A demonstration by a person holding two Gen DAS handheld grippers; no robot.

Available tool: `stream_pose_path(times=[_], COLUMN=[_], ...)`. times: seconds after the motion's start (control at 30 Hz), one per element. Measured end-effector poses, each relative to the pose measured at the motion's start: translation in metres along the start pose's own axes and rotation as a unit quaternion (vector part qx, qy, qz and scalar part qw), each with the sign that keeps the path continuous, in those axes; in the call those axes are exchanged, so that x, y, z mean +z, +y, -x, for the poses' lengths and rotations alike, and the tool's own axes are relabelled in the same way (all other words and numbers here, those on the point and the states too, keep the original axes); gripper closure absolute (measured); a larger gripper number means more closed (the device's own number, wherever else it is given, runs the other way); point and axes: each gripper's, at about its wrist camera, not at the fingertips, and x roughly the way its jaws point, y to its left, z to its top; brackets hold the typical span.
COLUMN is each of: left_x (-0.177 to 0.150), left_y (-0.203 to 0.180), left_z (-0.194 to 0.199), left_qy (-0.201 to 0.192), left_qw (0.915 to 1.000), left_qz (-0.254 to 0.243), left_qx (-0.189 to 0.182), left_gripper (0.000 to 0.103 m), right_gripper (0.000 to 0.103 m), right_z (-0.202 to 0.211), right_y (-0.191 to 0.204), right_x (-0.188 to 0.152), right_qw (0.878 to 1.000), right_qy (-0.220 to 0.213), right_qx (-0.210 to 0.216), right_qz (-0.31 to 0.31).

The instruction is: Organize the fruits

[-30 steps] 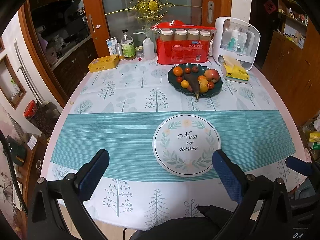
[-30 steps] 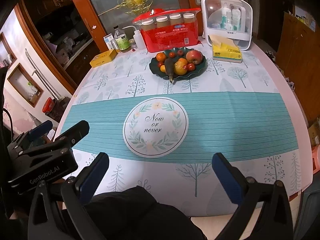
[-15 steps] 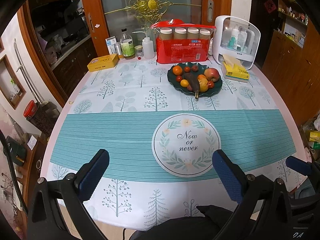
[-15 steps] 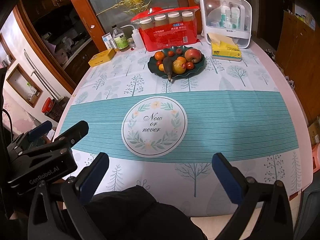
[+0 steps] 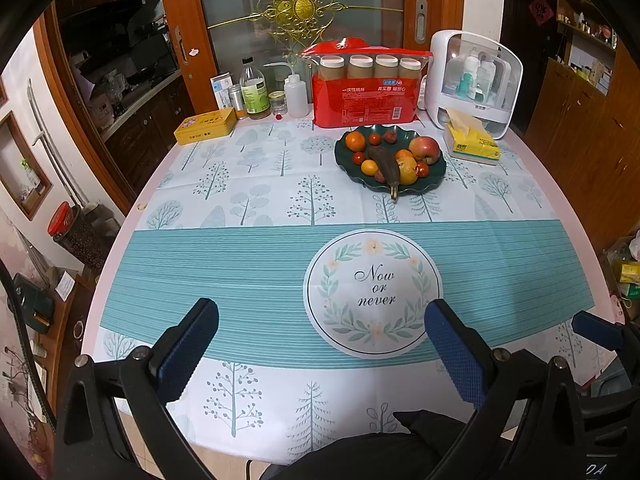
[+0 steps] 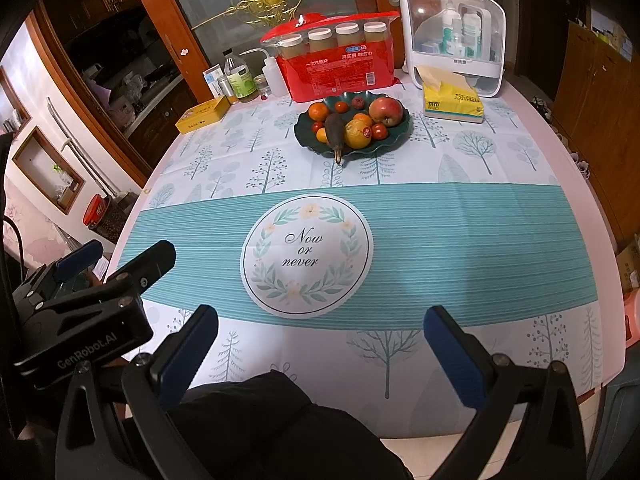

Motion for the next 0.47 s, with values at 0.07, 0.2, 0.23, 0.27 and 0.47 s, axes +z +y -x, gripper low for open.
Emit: stream_pose_path(times=[0.07, 0.2, 0.23, 0.27, 0.47], left_x=[0.0010, 0.0010, 0.0007, 0.0011, 0.0019], left_y=[-0.0003, -0.0002, -0.0001, -0.0004, -0.0003], left_z=[-0.0001, -0.0003, -0.0003, -0.0006, -0.0011], left_qy=[0.000, 0.001, 0.001, 0.001, 0.001], left_qw=[1.0000, 1.0000, 1.0000, 1.0000, 1.0000], left_qz=[0.000, 0.000, -0.001, -0.001, -0.002], left_qx=[0.000, 0.000, 0.000, 0.001, 0.000], left_gripper=[0.001, 0.001, 0.001, 0.001, 0.001], right_gripper=[0.000, 0.000, 0.000, 0.000, 0.000], right_z=[-0.0003, -0.0002, -0.0004, -0.0005, -0.0002], right_y=[-0.0004, -0.0002, -0.0005, -0.0006, -0.0004], right_x=[-0.0002, 0.0010, 0.0007, 0.0009, 0.0022], right_qw=[1.000, 1.000, 1.000, 1.000, 1.000], right_qy=[0.000, 0.001, 0.001, 0.001, 0.001], right_qx=[0.000, 0.000, 0.000, 0.000, 0.000], right_qz=[0.000, -0.001, -0.001, -0.001, -0.001])
